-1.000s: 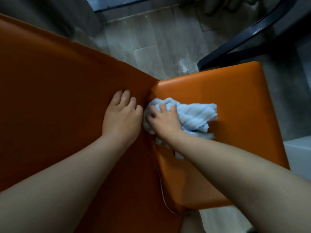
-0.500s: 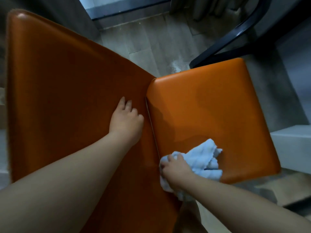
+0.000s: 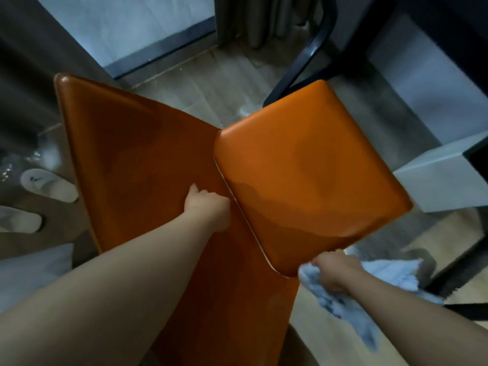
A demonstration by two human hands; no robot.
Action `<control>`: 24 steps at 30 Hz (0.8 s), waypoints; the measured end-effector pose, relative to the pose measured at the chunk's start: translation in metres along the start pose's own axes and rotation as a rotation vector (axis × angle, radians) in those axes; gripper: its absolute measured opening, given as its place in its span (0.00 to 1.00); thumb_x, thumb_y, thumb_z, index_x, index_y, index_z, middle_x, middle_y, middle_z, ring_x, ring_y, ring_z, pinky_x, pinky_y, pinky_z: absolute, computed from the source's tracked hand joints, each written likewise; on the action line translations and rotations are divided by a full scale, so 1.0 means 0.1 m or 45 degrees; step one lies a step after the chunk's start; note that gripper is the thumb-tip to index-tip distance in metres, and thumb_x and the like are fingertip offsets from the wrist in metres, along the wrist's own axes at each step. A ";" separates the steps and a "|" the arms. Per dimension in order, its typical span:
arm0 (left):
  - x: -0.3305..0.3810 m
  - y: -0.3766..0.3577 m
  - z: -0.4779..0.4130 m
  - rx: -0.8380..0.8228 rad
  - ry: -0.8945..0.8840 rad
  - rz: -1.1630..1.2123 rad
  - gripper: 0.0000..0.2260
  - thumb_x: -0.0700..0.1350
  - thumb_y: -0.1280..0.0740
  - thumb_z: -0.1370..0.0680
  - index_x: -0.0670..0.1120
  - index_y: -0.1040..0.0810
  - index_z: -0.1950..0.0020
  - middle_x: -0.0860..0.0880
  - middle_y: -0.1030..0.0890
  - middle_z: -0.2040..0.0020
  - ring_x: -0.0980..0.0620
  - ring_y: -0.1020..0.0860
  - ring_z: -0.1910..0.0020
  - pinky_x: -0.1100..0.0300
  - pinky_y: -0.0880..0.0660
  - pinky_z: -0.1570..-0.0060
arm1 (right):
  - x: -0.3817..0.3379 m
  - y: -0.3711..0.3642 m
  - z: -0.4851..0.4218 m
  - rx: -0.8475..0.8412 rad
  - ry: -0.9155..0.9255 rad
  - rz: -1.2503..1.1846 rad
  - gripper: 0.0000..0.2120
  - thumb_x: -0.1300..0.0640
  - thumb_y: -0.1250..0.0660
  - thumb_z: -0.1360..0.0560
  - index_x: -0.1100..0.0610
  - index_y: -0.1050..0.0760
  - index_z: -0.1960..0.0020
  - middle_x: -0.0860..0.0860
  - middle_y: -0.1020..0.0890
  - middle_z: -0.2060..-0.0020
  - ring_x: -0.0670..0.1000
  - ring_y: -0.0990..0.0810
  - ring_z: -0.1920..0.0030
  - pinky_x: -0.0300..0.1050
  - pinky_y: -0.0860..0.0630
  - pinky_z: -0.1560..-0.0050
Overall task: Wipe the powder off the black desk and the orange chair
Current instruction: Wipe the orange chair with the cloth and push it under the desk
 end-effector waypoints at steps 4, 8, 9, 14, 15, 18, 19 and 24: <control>0.04 0.01 0.01 0.052 -0.076 0.113 0.17 0.44 0.45 0.19 0.49 0.33 0.30 0.45 0.27 0.33 0.44 0.31 0.32 0.44 0.42 0.30 | 0.02 0.31 0.08 0.384 -0.023 -0.738 0.24 0.58 0.41 0.26 0.46 0.35 0.31 0.52 0.27 0.35 0.58 0.28 0.37 0.48 0.30 0.45; 0.07 0.11 0.07 0.206 -0.102 0.183 0.17 0.50 0.45 0.19 0.52 0.32 0.30 0.47 0.27 0.34 0.45 0.29 0.35 0.50 0.31 0.39 | -0.09 0.43 0.26 0.489 0.143 -1.277 0.15 0.59 0.37 0.30 0.48 0.27 0.45 0.51 0.20 0.49 0.56 0.23 0.47 0.43 0.30 0.54; 0.07 0.12 0.09 0.229 -0.087 0.187 0.17 0.50 0.44 0.19 0.52 0.32 0.30 0.48 0.27 0.34 0.46 0.29 0.35 0.51 0.30 0.40 | -0.09 0.42 0.32 0.491 0.163 -1.354 0.13 0.59 0.37 0.30 0.47 0.28 0.49 0.49 0.20 0.53 0.54 0.22 0.50 0.43 0.30 0.56; 0.07 0.09 0.16 0.217 -0.021 0.190 0.18 0.50 0.44 0.19 0.52 0.33 0.29 0.48 0.29 0.32 0.46 0.30 0.34 0.52 0.29 0.40 | -0.03 0.28 0.49 0.444 0.132 -1.635 0.10 0.61 0.37 0.31 0.46 0.30 0.58 0.44 0.21 0.60 0.46 0.23 0.58 0.41 0.29 0.63; 0.07 0.08 0.17 0.210 -0.026 0.187 0.19 0.50 0.44 0.19 0.52 0.34 0.28 0.48 0.29 0.31 0.46 0.30 0.33 0.51 0.29 0.39 | -0.03 0.26 0.50 0.431 0.121 -1.659 0.09 0.61 0.37 0.31 0.46 0.30 0.58 0.45 0.21 0.60 0.45 0.23 0.59 0.41 0.29 0.63; 0.03 0.09 0.16 0.205 -0.033 0.186 0.19 0.51 0.44 0.19 0.52 0.34 0.28 0.48 0.30 0.30 0.46 0.31 0.32 0.50 0.30 0.38 | -0.12 0.30 0.52 0.396 0.119 -1.697 0.10 0.62 0.37 0.31 0.47 0.29 0.56 0.46 0.21 0.59 0.45 0.23 0.59 0.40 0.29 0.64; -0.01 0.10 0.15 0.190 -0.029 0.197 0.19 0.51 0.44 0.19 0.53 0.34 0.28 0.48 0.30 0.30 0.46 0.31 0.32 0.50 0.30 0.38 | -0.17 0.33 0.52 0.376 0.123 -1.700 0.11 0.62 0.37 0.31 0.47 0.28 0.55 0.45 0.21 0.60 0.44 0.23 0.59 0.39 0.29 0.65; -0.28 0.30 0.00 0.096 -0.010 0.409 0.18 0.53 0.43 0.20 0.52 0.32 0.30 0.48 0.28 0.33 0.47 0.29 0.36 0.50 0.29 0.39 | -0.48 0.60 0.46 0.326 0.122 -1.685 0.11 0.62 0.37 0.31 0.47 0.27 0.55 0.46 0.21 0.61 0.44 0.23 0.63 0.37 0.31 0.69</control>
Point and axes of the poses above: each hand's wrist, its own z-axis away from the middle knuckle, its own y-axis out of the back of the hand, x = y × z, the point moved 4 cm from there along -z, towards the middle knuckle
